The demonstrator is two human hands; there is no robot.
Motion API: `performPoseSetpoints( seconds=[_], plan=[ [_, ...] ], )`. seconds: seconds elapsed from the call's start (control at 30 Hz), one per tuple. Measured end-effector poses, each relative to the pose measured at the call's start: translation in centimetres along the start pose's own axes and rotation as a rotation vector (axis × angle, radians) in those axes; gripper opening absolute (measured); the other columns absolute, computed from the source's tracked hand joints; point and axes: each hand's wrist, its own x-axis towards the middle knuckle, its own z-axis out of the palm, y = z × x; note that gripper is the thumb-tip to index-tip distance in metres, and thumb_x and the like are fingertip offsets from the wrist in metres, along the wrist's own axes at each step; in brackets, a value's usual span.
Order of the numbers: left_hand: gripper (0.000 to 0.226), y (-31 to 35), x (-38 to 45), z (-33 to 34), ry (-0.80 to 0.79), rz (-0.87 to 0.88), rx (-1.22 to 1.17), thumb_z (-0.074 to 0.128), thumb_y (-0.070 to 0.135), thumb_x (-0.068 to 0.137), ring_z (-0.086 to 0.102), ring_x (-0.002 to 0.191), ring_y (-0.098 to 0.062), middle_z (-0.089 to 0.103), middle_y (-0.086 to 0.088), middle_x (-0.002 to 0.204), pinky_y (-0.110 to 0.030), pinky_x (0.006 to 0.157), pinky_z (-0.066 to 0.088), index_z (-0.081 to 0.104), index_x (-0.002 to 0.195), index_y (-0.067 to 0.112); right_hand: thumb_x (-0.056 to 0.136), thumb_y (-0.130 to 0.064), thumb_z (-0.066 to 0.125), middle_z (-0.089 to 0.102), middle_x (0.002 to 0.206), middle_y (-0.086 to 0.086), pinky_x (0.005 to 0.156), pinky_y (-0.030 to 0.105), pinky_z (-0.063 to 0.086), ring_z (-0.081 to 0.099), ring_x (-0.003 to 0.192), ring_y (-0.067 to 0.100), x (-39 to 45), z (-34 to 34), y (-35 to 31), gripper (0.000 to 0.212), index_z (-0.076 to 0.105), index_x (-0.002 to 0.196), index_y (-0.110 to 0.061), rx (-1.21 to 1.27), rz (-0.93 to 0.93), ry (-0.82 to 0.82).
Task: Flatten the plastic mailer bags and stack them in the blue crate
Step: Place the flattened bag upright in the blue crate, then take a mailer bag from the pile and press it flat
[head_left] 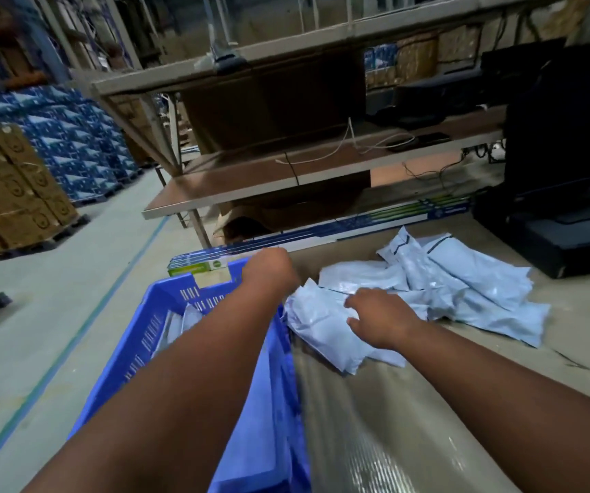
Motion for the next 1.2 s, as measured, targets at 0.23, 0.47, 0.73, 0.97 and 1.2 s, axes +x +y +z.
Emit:
performPoseSetpoints(
  seconds=[0.23,0.47,0.73,0.97,1.2],
  plan=[
    [0.051,7.4,-1.7,6.1,-0.278,0.402,0.240,0.078,0.035,0.081,0.061,0.120,-0.031,0.064,-0.006,0.130,-0.040,0.094,0.053,0.064,0.128,0.022,0.093,-0.052,0.055,0.055,0.127,0.002,0.094,0.039,0.049,0.053,0.123,0.029,-3.4,4.8,5.7,0.040,0.062,0.126,-0.029,-0.020,0.027,-0.058],
    [0.072,9.3,-5.0,12.3,-0.192,0.536,0.628,0.074,0.026,0.087,0.044,0.132,-0.035,0.047,-0.010,0.143,-0.055,0.107,0.034,0.039,0.151,0.024,0.089,-0.040,0.056,0.053,0.119,0.001,0.088,0.040,0.049,0.053,0.112,0.029,-6.4,7.2,8.6,0.032,0.064,0.118,-0.028,-0.004,-0.055,-0.018],
    [0.026,11.0,-6.1,11.4,-0.035,0.423,0.447,0.060,0.019,0.083,0.054,0.105,-0.032,0.064,-0.004,0.110,-0.046,0.092,0.033,0.062,0.109,0.021,0.091,-0.044,0.055,0.057,0.115,0.000,0.086,0.040,0.051,0.057,0.105,0.028,-7.5,7.7,10.4,0.035,0.065,0.121,-0.028,0.127,-0.095,0.048],
    [0.020,17.1,-11.0,12.0,0.277,0.449,0.079,0.067,0.029,0.067,0.053,0.075,-0.031,0.058,0.000,0.075,-0.040,0.070,0.028,0.052,0.079,0.023,0.102,-0.059,0.054,0.079,0.099,0.012,0.065,0.033,0.049,0.071,0.082,0.028,-8.9,4.4,12.8,0.047,0.071,0.114,-0.017,1.453,0.459,-0.247],
    [0.049,23.4,-16.1,16.4,0.160,0.529,-0.094,0.053,0.065,0.091,0.059,0.092,-0.029,0.068,0.000,0.099,-0.045,0.081,0.041,0.062,0.110,0.021,0.097,-0.009,0.067,0.078,0.095,0.020,0.070,0.045,0.053,0.071,0.076,0.031,-12.1,6.1,19.8,0.017,0.076,0.111,-0.009,1.375,0.503,-0.245]
  ],
)
